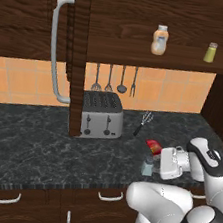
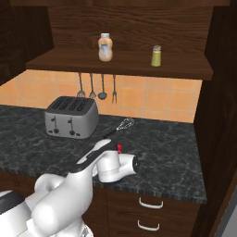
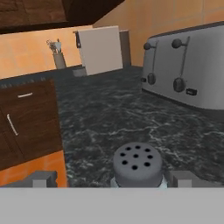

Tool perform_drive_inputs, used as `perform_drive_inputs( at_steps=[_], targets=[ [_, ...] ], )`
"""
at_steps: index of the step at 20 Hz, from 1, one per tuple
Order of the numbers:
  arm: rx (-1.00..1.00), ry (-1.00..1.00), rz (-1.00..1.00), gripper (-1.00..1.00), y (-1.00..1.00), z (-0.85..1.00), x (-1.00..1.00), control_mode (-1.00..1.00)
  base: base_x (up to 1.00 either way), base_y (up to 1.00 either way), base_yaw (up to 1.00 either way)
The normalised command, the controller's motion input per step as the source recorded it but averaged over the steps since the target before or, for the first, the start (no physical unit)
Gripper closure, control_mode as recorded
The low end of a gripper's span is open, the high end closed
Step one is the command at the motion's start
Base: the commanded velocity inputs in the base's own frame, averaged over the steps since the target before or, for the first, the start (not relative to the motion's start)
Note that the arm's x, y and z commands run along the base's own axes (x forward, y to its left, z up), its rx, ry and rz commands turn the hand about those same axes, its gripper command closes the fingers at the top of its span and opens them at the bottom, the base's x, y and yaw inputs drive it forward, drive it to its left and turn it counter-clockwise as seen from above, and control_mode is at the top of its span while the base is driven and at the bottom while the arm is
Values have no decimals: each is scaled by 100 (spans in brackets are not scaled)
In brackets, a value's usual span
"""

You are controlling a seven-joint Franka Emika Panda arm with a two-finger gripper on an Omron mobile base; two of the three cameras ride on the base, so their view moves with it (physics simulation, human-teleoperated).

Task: Put the shaker and condiment bottle from the counter next to their counterparts in the cabinet.

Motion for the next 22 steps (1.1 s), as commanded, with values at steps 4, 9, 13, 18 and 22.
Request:
perform_drive_inputs(
  at_steps=[4,9,13,18,22],
  targets=[
    [3,0,0,-100,-2,0,6,-100,0,0,0],
    [0,0,0,-100,0,-20,5,-100,0,0,0],
    [0,0,0,-100,0,-33,17,-100,0,0,0],
    [0,0,0,-100,0,-25,15,-100,0,0,0],
    [0,0,0,100,0,-24,11,-100,0,0,0]
  ],
)
